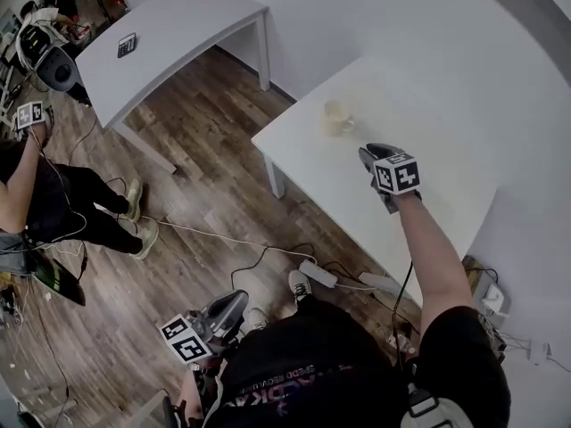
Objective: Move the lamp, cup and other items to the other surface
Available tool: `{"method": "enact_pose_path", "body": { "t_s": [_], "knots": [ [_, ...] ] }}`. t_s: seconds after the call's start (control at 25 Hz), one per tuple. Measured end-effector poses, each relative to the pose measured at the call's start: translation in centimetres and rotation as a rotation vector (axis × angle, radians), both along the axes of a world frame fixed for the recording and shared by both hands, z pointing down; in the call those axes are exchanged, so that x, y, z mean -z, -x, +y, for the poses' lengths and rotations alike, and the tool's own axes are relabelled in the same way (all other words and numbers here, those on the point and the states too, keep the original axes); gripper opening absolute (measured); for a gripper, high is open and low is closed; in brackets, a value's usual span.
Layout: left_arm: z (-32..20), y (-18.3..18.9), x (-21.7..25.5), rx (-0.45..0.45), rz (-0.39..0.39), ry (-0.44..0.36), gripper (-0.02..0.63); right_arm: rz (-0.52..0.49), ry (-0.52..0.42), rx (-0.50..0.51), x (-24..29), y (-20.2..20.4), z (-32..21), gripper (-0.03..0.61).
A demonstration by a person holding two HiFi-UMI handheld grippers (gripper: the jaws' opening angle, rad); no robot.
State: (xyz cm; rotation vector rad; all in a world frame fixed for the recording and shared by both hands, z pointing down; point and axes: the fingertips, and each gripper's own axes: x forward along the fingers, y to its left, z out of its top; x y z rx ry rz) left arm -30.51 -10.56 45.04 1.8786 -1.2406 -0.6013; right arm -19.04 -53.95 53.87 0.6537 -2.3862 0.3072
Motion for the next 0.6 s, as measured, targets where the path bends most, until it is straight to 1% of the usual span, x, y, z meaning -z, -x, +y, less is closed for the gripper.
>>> {"method": "enact_pose_path", "body": {
  "t_s": [0.16,0.28,0.6],
  "knots": [
    [-0.3,0.2,-1.0,0.04,0.022,0.046,0.002,0.08,0.009,0.018,-1.6,0.6,-4.6,0.1],
    [-1.0,0.2,-1.7,0.056,0.03,0.074,0.002,0.142,0.023,0.059,-2.5,1.6,-6.7,0.103],
    [-2.3,0.7,-2.8,0.086,0.052,0.131,0.002,0.289,0.059,0.207,-5.4,4.7,-9.0,0.121]
  ]
}}
